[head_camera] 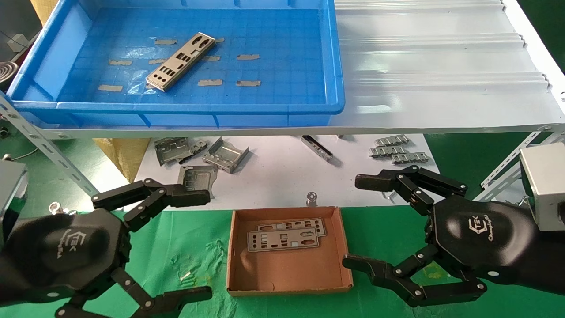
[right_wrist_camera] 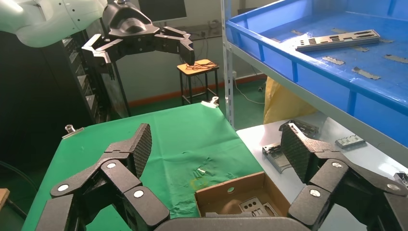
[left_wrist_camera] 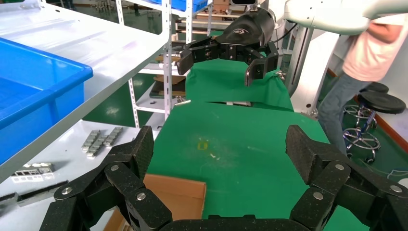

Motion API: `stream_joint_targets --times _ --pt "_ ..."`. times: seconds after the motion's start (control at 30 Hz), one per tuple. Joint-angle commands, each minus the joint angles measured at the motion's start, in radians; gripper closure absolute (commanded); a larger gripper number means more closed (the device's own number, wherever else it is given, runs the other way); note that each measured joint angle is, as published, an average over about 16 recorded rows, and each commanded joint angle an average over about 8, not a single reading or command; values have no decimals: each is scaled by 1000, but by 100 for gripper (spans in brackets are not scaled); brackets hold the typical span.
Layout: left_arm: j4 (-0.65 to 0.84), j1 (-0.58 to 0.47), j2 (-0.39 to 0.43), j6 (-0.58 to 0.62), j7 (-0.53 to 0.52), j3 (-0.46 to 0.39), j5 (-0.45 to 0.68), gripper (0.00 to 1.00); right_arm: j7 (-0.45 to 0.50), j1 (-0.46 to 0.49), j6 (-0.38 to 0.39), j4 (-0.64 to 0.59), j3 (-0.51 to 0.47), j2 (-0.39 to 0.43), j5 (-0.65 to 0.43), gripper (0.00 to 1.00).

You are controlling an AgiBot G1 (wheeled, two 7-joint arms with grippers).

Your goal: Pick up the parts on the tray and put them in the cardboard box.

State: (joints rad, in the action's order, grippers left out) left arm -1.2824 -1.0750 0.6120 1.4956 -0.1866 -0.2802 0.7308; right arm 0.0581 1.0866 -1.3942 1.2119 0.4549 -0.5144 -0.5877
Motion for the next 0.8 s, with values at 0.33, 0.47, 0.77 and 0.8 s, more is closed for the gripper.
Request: stream_joint_targets --times 0.33,0.47,0.77,0.8 --pt "0 0 0 0 0 0 0 0 0 0 0 0 0 0 0 100" --pt "0 0 0 0 0 0 0 0 0 0 0 0 0 0 0 100" --pt "0 0 0 0 0 0 0 0 0 0 0 0 0 0 0 100" --pt "0 0 0 0 0 0 0 0 0 0 0 0 0 0 0 100"
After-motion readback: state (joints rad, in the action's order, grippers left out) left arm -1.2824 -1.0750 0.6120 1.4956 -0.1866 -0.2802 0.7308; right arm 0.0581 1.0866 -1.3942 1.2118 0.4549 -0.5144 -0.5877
